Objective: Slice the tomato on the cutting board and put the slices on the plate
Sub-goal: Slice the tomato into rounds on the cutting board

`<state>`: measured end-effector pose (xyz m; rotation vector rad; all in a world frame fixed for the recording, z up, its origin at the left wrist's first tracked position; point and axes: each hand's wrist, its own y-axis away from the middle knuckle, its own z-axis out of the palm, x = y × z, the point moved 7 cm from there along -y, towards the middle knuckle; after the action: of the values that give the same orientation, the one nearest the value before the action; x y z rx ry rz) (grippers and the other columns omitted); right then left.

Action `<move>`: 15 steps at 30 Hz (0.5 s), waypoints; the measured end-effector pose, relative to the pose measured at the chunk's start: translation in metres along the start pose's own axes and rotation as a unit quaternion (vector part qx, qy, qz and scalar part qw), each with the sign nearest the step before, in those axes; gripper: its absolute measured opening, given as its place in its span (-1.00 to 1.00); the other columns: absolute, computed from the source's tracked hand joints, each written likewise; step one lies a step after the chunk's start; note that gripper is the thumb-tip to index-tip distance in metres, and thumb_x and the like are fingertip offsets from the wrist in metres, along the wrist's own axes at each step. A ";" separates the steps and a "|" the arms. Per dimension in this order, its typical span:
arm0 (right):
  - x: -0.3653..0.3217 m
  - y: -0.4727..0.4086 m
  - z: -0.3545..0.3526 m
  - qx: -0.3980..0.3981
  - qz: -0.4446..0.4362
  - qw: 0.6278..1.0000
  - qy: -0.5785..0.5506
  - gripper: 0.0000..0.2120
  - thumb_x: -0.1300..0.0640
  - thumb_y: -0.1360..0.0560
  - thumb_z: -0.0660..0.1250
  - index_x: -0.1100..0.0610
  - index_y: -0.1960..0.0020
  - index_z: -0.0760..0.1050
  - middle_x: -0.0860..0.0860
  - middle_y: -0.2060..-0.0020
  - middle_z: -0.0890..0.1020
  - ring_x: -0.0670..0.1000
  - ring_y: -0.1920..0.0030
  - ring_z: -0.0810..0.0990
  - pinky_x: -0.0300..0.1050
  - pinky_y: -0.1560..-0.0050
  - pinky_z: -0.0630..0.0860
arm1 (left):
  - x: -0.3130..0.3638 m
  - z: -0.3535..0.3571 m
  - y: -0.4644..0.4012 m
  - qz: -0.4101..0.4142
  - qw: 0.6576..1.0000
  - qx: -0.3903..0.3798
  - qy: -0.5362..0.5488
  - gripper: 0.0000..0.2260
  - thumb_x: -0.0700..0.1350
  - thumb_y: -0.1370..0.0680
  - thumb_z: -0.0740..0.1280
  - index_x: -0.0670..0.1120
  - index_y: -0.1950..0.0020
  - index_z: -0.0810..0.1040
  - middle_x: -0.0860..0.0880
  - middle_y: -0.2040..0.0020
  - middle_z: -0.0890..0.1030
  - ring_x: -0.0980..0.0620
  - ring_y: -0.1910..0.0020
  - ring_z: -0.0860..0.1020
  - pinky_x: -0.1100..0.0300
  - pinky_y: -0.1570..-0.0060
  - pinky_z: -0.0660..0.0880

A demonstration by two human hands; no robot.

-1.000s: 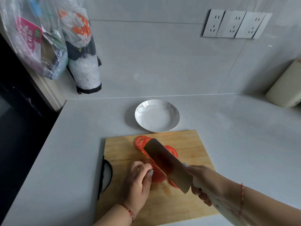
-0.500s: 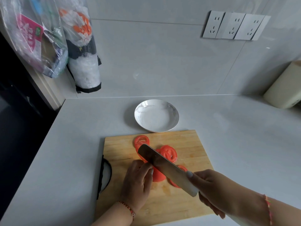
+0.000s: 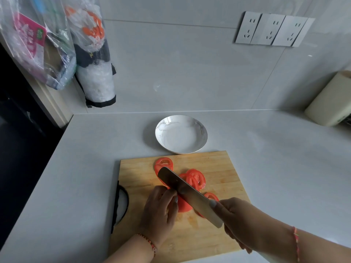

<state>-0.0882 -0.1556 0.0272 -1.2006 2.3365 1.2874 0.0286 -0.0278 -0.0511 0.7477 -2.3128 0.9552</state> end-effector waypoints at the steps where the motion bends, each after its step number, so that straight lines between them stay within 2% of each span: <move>1: -0.003 -0.003 0.000 0.005 -0.008 1.000 0.003 -0.41 -0.25 -0.56 -0.03 0.23 -0.05 0.51 0.06 0.43 0.48 -0.10 0.59 0.43 -0.22 0.47 0.48 | 0.000 0.000 0.000 0.000 1.000 -0.003 -0.002 -0.90 -0.04 -0.53 0.18 0.03 -0.01 0.44 -0.01 0.08 0.50 0.06 0.11 0.49 0.23 0.17 0.52; 8: -0.014 -0.018 0.003 0.008 -0.032 0.999 0.009 -0.42 -0.26 -0.56 -0.04 0.18 -0.04 0.51 0.04 0.45 0.47 -0.11 0.61 0.41 -0.26 0.50 0.45 | -0.004 0.002 0.000 -0.017 1.000 -0.009 -0.007 -0.89 -0.03 -0.53 0.17 0.02 -0.02 0.44 -0.02 0.07 0.51 0.06 0.10 0.51 0.26 0.17 0.52; 11: -0.001 -0.010 0.000 -0.001 -0.013 1.000 0.013 -0.42 -0.26 -0.55 -0.03 0.19 -0.06 0.51 0.03 0.44 0.46 -0.12 0.59 0.42 -0.25 0.48 0.46 | -0.005 0.000 0.000 -0.025 1.000 -0.004 0.010 -0.89 -0.05 -0.52 0.19 0.04 0.00 0.46 0.02 0.09 0.48 0.09 0.12 0.50 0.25 0.18 0.51; 15: 0.002 -0.008 0.000 -0.010 0.005 1.000 0.005 -0.46 -0.23 -0.57 -0.01 0.19 0.00 0.51 0.03 0.43 0.46 -0.10 0.59 0.42 -0.21 0.47 0.49 | -0.006 0.000 0.001 -0.029 0.999 -0.003 0.018 -0.88 -0.04 -0.51 0.19 0.04 0.00 0.48 0.04 0.08 0.47 0.10 0.13 0.49 0.23 0.20 0.52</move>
<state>-0.0830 -0.1585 0.0209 -1.2055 2.3459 1.3131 0.0324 -0.0260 -0.0556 0.7842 -2.2496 0.9286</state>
